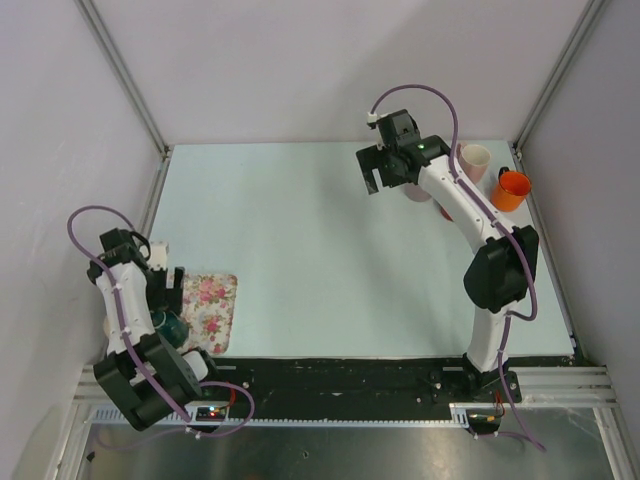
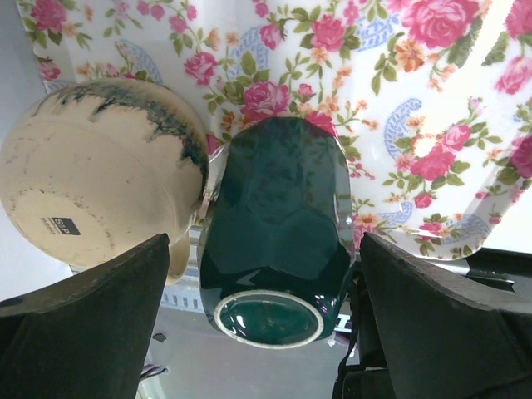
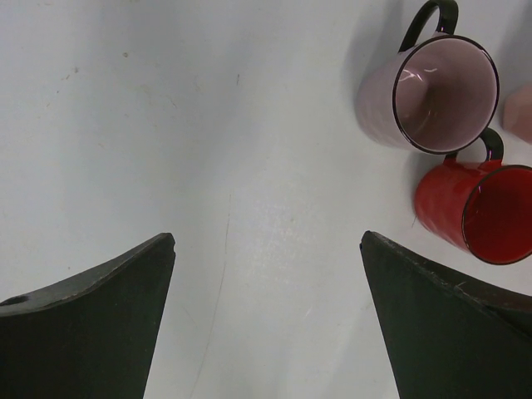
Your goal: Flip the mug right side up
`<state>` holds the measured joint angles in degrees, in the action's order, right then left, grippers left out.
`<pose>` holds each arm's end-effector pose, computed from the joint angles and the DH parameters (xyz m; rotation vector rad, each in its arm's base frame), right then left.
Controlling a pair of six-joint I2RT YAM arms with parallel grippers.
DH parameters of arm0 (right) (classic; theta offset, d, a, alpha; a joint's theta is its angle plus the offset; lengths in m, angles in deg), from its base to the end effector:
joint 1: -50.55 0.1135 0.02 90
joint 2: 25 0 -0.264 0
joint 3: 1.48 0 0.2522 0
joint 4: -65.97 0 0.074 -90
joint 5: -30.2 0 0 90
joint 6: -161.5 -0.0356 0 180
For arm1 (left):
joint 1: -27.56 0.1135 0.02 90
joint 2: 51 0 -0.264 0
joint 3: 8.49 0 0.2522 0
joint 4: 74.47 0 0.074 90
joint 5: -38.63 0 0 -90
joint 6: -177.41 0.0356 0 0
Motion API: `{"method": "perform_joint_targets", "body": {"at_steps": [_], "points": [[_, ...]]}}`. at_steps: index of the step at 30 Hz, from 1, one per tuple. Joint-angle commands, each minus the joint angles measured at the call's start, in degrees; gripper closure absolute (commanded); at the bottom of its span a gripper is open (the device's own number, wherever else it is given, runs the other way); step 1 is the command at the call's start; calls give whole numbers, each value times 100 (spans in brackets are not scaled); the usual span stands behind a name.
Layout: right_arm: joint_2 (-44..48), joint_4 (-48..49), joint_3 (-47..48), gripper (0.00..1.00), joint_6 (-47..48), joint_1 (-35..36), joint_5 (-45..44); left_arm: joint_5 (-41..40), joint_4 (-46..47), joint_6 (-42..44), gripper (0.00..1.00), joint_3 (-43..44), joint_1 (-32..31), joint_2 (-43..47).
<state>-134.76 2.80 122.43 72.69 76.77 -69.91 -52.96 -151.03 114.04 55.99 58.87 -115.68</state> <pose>0.3843 0.1823 0.3413 -0.4931 2.3577 -0.0129 0.1570 0.0967 0.2446 -0.1250 2.9434 0.2014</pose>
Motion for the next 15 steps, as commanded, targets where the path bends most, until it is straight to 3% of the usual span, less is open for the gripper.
{"method": "perform_joint_targets", "body": {"at_steps": [1, 10, 13, 15], "points": [[88, -5, -29, 1, 100, -36, -90, -61, 257, -46, 1, -137, 176, -95], [1, -13, -25, 1, 126, -51, -38, 291, 287, 10, 22, -370, 207, -458], [-49, -33, -2, 1, 131, -55, -20, 445, 290, -27, 48, -383, 207, -553], [-60, -34, 5, 1, 146, -51, -14, 538, 289, -42, 71, -380, 204, -543]]}}
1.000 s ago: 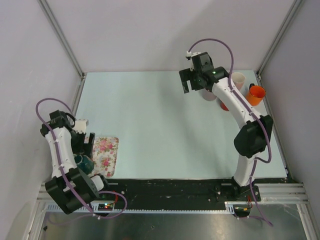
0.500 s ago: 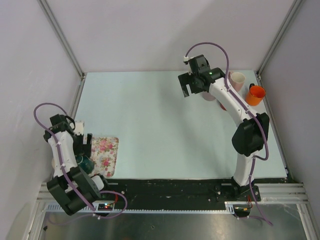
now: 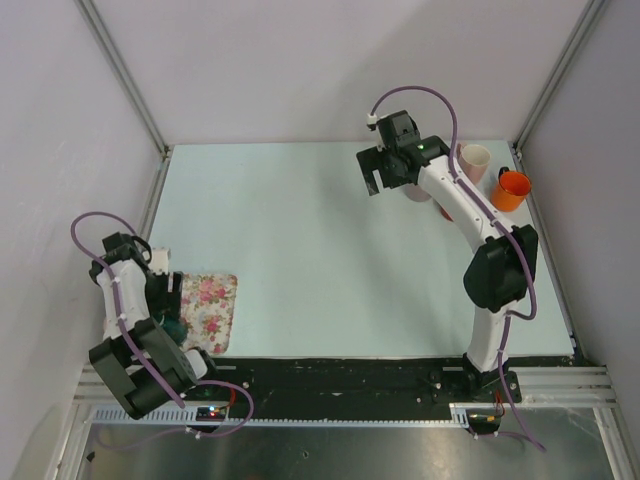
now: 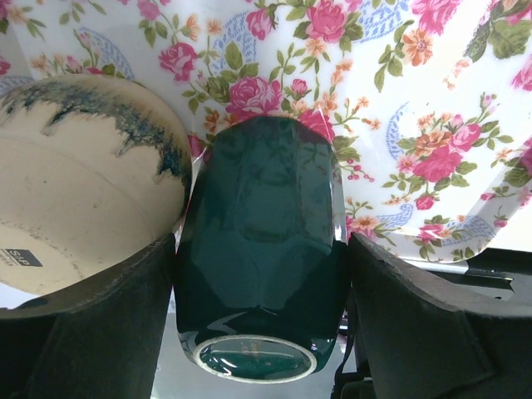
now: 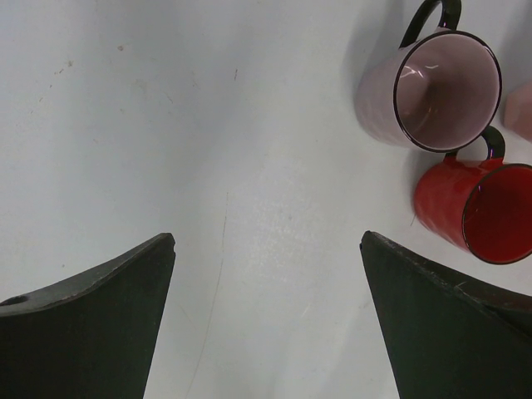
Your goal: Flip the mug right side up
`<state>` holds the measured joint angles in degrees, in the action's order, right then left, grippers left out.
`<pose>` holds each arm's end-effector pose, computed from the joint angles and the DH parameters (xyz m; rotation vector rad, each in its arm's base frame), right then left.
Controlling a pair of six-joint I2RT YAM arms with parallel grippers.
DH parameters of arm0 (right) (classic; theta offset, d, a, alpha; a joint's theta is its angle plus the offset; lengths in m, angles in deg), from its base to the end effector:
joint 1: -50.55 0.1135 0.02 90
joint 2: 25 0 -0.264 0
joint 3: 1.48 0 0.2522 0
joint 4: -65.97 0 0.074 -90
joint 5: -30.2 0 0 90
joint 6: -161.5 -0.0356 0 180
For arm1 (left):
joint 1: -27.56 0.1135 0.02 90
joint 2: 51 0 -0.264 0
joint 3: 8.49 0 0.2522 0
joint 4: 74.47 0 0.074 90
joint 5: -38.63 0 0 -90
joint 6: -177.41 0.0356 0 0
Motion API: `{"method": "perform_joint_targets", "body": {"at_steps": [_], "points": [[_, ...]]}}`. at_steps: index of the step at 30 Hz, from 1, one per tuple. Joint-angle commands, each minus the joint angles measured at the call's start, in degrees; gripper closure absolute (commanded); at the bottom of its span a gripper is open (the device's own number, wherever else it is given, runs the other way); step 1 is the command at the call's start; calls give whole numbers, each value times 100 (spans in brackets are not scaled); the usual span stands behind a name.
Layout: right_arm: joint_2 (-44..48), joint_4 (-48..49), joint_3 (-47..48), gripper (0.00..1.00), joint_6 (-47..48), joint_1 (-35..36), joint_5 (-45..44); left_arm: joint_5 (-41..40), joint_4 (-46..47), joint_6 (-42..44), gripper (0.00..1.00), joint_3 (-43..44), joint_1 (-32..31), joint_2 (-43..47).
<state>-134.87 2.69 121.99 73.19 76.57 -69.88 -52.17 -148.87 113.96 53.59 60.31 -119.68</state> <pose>0.3850 0.1810 0.3379 -0.5032 2.3671 -0.0214 0.1609 0.1041 0.2222 -0.1644 3.0045 0.1354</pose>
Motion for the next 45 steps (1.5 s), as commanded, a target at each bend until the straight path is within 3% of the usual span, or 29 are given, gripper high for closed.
{"method": "perform_joint_targets", "body": {"at_steps": [1, 3, 5, 17, 23, 28, 31, 34, 38, 41, 45], "points": [[-51, -23, 49, 1, 95, -33, -18, 502, 67, -52, 84, -121, 58, -118], [-59, -32, 55, 0, 103, -35, -26, 627, 65, -66, 96, -64, 43, -37], [-61, -43, 73, 1, 105, -29, -37, 744, 60, -50, 99, 21, -7, 73], [144, 48, 16, 1, -89, 240, 395, 1056, 67, -130, 100, 644, -960, -27], [271, 575, -363, 1, -569, 710, 1511, 1388, 61, -135, 100, 978, -1102, -280], [456, 2426, -1338, 1, -1696, 1236, 3290, 1605, 66, -181, 100, 1261, -1361, -442], [336, 3493, -1746, 2, -2373, 1594, 3886, 1669, 63, -188, 100, 1317, -1491, -560], [-64, 4177, -1824, 1, -3046, 1868, 4394, 1681, 69, -172, 100, 1337, -1522, -690], [-776, 5967, -1943, 2, -4626, 2127, 5352, 1781, 63, -209, 100, 1547, -1525, -835], [-1345, 6587, -1714, 2, -5330, 2099, 5754, 1930, 67, -293, 100, 1807, -1547, -939], [-2124, 8293, -1584, 2, -6982, 1975, 6088, 2098, 68, -353, 100, 2052, -1557, -1108]]}}
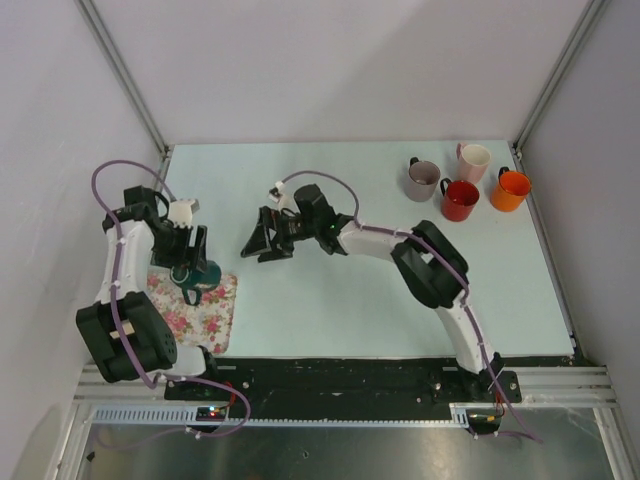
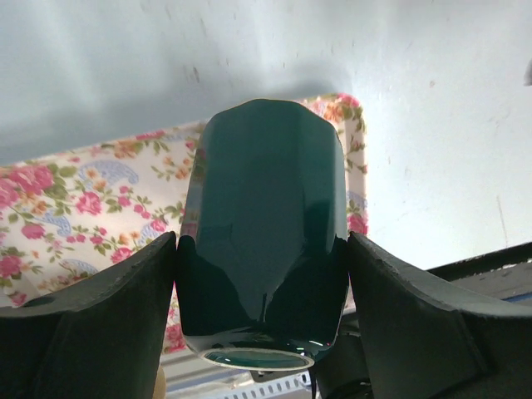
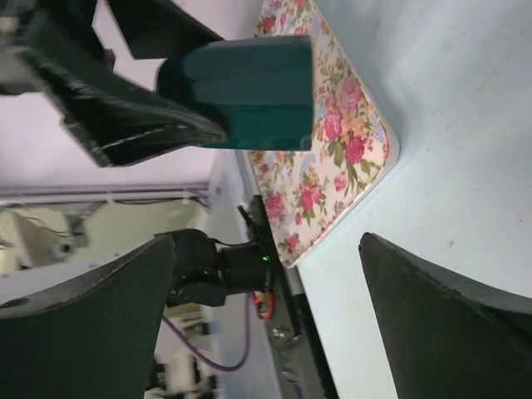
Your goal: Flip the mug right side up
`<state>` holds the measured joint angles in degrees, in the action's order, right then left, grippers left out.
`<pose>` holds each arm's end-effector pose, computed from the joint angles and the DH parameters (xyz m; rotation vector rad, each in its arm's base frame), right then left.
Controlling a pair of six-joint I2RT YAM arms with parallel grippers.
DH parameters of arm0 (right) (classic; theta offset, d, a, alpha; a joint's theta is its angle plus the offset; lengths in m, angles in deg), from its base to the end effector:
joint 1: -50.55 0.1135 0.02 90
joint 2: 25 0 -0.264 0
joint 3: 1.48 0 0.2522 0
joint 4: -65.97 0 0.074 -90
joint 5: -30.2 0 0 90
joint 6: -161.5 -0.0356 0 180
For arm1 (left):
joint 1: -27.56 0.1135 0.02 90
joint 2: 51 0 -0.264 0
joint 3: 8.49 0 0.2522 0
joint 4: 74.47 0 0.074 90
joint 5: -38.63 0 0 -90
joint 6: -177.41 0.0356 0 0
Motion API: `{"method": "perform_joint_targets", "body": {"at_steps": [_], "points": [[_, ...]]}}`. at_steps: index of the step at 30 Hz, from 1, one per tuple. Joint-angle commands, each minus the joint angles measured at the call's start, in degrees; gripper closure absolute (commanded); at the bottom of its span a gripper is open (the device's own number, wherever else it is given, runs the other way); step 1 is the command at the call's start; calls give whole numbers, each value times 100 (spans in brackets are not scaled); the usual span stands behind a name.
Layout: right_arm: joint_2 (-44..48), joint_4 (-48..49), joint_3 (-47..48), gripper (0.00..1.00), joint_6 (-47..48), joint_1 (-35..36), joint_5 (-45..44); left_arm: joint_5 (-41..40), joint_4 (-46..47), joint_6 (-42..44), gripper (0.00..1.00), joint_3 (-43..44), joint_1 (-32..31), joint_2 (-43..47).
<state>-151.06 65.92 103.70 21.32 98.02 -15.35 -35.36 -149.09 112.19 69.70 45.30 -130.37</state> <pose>0.3222 0.3882 0.2015 -0.5767 2.2542 1.7628 0.2411 0.0668 0.2629 0.2209 2.7927 -0.2406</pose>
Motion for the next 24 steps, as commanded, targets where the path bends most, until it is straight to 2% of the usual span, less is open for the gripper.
{"method": "perform_joint_targets", "body": {"at_steps": [1, 7, 13, 19, 24], "points": [[-686, 2351, 307, 2, -2212, -164, 679, 450, 91, -189, 100, 475, -58, -98], [-1937, 3267, 1457, 3, -3572, -28, 690, 630, 84, -222, 100, 660, -91, -375], [-2850, 3782, 2265, 5, -4441, 66, 660, 838, 88, -308, 100, 995, -97, -512], [-3043, 3842, 2570, 6, -4634, 143, 784, 1120, 87, -455, 100, 1256, -95, -606], [-3099, 4430, 2748, 9, -4921, 123, 718, 1320, 91, -588, 100, 1502, -107, -739]]}}
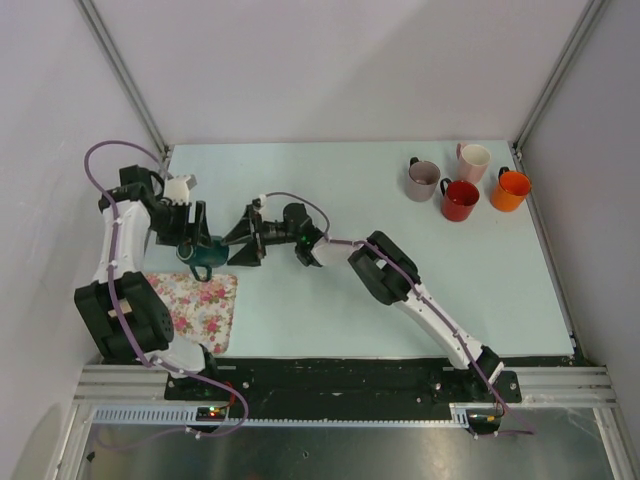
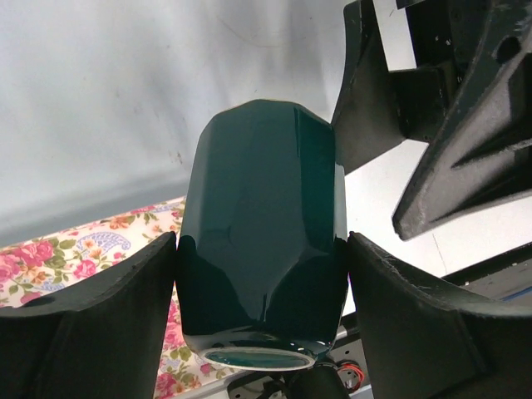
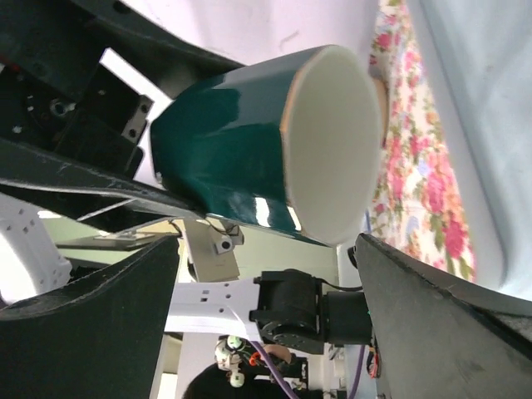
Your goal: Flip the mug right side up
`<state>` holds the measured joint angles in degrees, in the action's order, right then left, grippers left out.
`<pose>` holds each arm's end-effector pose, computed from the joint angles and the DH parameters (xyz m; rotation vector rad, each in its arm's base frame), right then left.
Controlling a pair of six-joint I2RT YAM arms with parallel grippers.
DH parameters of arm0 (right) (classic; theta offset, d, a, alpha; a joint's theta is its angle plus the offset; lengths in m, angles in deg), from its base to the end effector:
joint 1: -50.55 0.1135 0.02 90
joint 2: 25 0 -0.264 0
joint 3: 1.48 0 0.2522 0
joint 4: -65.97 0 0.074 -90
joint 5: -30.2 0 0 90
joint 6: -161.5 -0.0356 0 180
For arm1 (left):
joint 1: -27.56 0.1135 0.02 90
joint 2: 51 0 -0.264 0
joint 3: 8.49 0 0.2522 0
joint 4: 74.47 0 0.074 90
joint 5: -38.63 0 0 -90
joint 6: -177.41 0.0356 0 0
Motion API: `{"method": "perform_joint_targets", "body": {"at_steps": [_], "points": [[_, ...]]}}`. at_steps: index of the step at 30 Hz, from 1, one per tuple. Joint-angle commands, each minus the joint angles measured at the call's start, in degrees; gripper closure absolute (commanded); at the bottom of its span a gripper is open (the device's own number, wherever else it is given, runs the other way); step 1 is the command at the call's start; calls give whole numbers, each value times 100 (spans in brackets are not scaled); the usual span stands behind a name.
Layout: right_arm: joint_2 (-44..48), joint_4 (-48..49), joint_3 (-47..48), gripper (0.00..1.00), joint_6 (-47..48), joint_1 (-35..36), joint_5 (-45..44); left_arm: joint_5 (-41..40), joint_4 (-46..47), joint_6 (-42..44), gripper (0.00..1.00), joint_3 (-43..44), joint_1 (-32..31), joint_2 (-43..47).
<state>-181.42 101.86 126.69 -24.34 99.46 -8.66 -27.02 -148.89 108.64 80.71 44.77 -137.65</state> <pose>0.3600 0.4551 0.1125 0.1855 -2.0342 -2.2121 0.2810 0.0717 0.2871 0.1861 2.6734 -0.4050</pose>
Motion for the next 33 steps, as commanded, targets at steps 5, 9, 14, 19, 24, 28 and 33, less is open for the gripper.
{"method": "perform_joint_targets", "body": {"at_steps": [5, 9, 14, 19, 24, 28, 33], "points": [[-151, 1457, 725, 18, -548, -14, -80, 704, 72, -363, 100, 589, -123, -96], [-153, 1821, 727, 29, -584, -33, -223, 915, 72, -433, 100, 640, -190, -71], [-86, 1761, 501, 27, -455, -142, -320, 802, 73, -372, 100, 625, -256, -1], [68, 1426, 318, 21, -14, -264, -293, 735, 72, -344, 100, 537, -270, 33], [127, 1170, 462, 18, 204, -226, -218, 798, 72, -373, 100, 589, -360, 66], [107, 1065, 483, 19, 291, -212, -224, 703, 73, -339, 100, 578, -413, -14], [4, 1439, 558, 26, -23, -210, -175, 692, 103, -349, 100, 620, -427, -174]]}}
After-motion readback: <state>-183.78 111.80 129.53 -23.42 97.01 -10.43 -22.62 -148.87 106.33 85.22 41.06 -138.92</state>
